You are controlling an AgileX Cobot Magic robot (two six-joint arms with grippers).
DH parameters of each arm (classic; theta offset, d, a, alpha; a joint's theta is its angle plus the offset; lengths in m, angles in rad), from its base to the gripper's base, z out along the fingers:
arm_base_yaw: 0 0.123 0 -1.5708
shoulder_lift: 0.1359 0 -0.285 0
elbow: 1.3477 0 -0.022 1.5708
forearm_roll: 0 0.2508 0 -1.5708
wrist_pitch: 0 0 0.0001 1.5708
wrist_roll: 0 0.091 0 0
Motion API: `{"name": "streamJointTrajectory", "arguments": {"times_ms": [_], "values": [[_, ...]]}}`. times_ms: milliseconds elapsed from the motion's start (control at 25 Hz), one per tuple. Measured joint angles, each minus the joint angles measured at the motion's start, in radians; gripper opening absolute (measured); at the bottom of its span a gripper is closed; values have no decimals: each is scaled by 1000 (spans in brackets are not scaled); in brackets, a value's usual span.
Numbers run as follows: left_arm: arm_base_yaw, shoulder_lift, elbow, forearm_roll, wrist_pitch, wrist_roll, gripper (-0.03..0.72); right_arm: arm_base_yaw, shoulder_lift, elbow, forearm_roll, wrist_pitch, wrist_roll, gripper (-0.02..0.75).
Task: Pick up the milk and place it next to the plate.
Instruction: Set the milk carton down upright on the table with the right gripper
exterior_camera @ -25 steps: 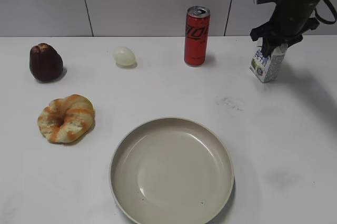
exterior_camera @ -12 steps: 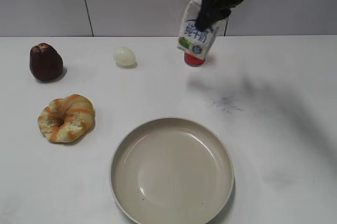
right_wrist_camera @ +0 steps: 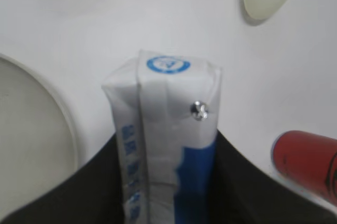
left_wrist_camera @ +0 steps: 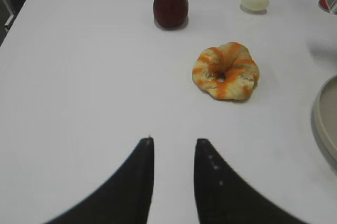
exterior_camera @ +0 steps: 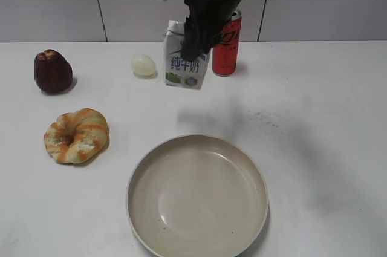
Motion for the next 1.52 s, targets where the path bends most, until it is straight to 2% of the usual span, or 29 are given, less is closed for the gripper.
{"name": "streamJointTrajectory", "arguments": {"times_ms": [160, 360, 840, 920, 1080, 1160, 1320, 1520], "values": [[0, 0, 0, 0, 0, 0, 209, 0, 4, 79, -42, -10, 0, 269], [0, 0, 0, 0, 0, 0, 209, 0, 9, 168, -36, -93, 0, 269], [0, 0, 0, 0, 0, 0, 209, 0, 72, 181, -7, -86, 0, 268], [0, 0, 0, 0, 0, 0, 209, 0, 75, 181, -7, -86, -2, 316], [0, 0, 0, 0, 0, 0, 209, 0, 74, 181, 2, -81, -7, 552], [0, 0, 0, 0, 0, 0, 209, 0, 68, 181, 2, -67, -7, 631], [0, 0, 0, 0, 0, 0, 209, -5, -1, 178, 3, -65, 6, 659], [0, 0, 0, 0, 0, 0, 209, -72, -152, 153, 0, -71, 188, 658]]}}
